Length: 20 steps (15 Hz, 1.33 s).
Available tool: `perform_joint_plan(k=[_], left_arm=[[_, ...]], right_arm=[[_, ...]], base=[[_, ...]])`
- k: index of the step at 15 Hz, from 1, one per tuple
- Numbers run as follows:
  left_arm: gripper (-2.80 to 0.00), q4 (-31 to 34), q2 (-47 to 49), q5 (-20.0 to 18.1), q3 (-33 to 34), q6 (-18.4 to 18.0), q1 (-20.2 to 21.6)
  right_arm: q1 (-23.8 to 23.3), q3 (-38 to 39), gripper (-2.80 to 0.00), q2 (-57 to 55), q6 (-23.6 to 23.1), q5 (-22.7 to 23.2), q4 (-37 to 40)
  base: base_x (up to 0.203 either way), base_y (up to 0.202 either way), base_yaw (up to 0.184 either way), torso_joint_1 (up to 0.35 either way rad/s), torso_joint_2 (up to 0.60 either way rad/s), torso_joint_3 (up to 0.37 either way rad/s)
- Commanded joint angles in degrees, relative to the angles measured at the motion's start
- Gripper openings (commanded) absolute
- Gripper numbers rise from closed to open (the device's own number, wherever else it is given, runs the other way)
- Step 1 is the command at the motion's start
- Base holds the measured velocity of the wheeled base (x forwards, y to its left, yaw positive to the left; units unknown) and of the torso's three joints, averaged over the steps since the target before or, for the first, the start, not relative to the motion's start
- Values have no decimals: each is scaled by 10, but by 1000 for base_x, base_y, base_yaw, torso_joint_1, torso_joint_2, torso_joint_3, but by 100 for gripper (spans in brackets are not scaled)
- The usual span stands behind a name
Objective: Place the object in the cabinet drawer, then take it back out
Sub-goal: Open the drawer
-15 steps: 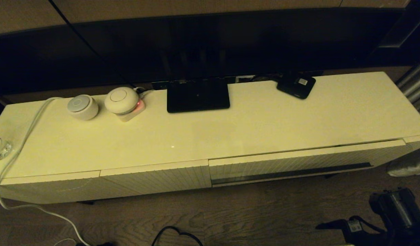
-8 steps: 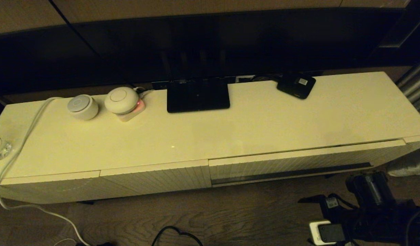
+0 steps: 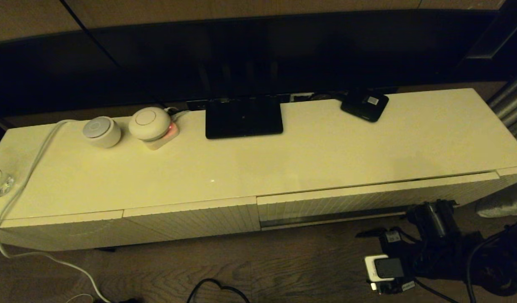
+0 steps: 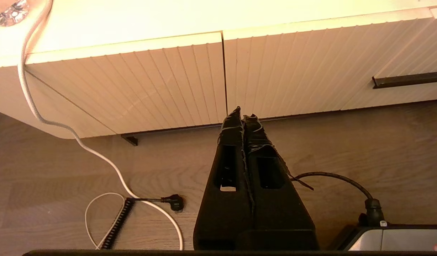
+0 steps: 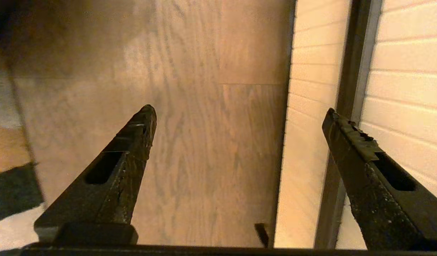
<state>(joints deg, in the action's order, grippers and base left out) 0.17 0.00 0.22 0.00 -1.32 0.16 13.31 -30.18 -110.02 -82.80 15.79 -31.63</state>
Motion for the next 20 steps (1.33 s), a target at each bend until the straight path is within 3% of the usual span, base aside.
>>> perform_joint_plan(k=[1,17,20], left_arm=[[-280,0,0,0,2,0,0],[-280,0,0,0,2,0,0],[-280,0,0,0,2,0,0]], right_arm=[[-2,-17,0,-24,-4,1,-3],[-36,-106,0,-81,0,-21,-8],[-45,-121,0,-95,0,-46,-7]], base=[[0,0,0,0,0,0],[0,0,0,0,0,0],[0,0,0,0,0,0]])
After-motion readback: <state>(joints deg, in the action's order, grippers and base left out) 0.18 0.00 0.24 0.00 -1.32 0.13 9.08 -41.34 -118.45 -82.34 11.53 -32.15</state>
